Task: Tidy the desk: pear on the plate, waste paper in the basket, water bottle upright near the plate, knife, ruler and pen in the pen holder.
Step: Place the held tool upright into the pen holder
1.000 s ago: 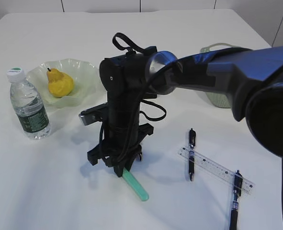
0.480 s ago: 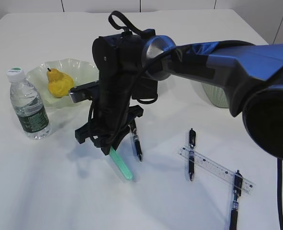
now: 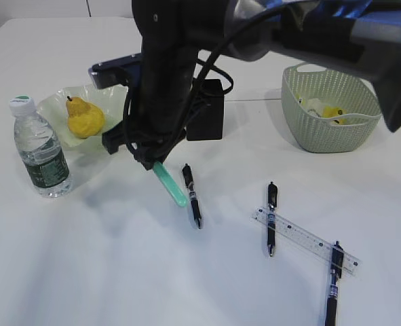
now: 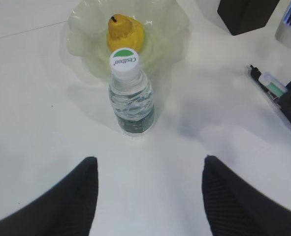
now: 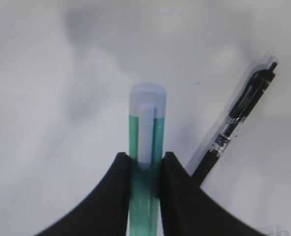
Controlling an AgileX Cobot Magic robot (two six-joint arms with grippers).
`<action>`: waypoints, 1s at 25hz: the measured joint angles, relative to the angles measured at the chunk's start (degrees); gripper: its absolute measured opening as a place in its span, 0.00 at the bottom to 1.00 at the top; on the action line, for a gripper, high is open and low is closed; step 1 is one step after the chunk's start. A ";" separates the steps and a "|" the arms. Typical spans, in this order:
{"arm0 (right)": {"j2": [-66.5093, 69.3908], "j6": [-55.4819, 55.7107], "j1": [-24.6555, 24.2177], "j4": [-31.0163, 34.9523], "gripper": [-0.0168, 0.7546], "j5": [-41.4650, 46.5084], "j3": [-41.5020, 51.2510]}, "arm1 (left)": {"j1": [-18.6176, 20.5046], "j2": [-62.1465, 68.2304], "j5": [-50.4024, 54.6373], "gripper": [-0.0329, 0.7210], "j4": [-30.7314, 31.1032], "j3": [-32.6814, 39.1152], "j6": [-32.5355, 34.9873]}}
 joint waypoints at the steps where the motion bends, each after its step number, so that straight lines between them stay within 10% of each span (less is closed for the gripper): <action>1: -0.55 0.00 0.00 -0.11 0.21 0.00 -0.76 | 0.00 0.00 0.00 0.66 -0.11 0.00 0.00; 25: -2.17 0.54 -6.72 -7.37 0.21 1.89 -23.62 | 0.00 0.00 2.62 0.66 -0.11 0.00 0.00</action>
